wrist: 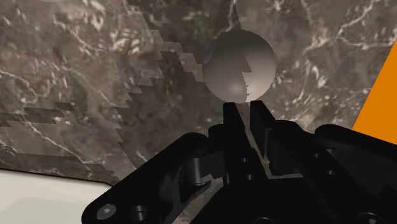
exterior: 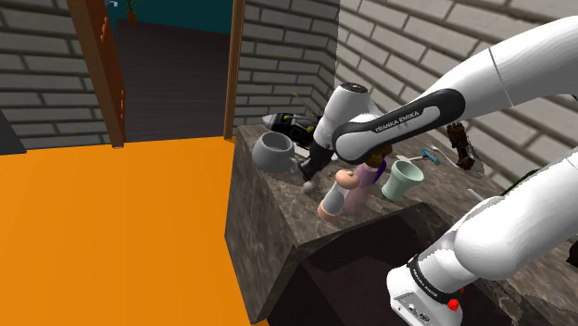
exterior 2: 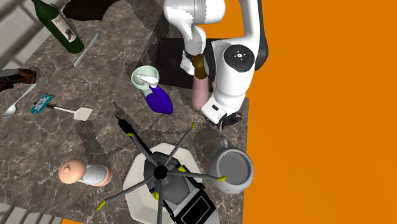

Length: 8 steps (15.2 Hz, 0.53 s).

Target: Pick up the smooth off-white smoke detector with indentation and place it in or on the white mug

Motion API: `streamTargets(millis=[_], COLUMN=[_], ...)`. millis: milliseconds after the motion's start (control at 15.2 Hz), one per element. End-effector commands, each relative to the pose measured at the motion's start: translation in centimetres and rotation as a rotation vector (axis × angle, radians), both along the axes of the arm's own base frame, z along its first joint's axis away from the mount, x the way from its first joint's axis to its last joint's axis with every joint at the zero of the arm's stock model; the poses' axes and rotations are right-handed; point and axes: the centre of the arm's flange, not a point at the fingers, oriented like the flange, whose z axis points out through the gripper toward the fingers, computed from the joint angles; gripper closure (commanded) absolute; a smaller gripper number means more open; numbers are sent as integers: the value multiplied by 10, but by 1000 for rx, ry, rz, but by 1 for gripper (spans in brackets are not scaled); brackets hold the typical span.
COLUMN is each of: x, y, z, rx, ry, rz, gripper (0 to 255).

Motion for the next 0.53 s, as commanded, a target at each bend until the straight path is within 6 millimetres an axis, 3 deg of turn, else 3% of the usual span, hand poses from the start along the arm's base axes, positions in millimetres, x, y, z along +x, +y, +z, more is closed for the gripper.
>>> streamTargets(millis=[0, 66, 264, 330, 396, 462], x=[-9, -1, -4, 10, 10, 18], y=[-4, -4, 3, 5, 5, 2], z=[-31, -32, -32, -2, -2, 2], rx=[-7, -7, -7, 0, 0, 17], ry=[78, 78, 78, 8, 8, 142], rz=[-5, -5, -5, 1, 1, -22], gripper=[255, 255, 255, 255, 0, 0])
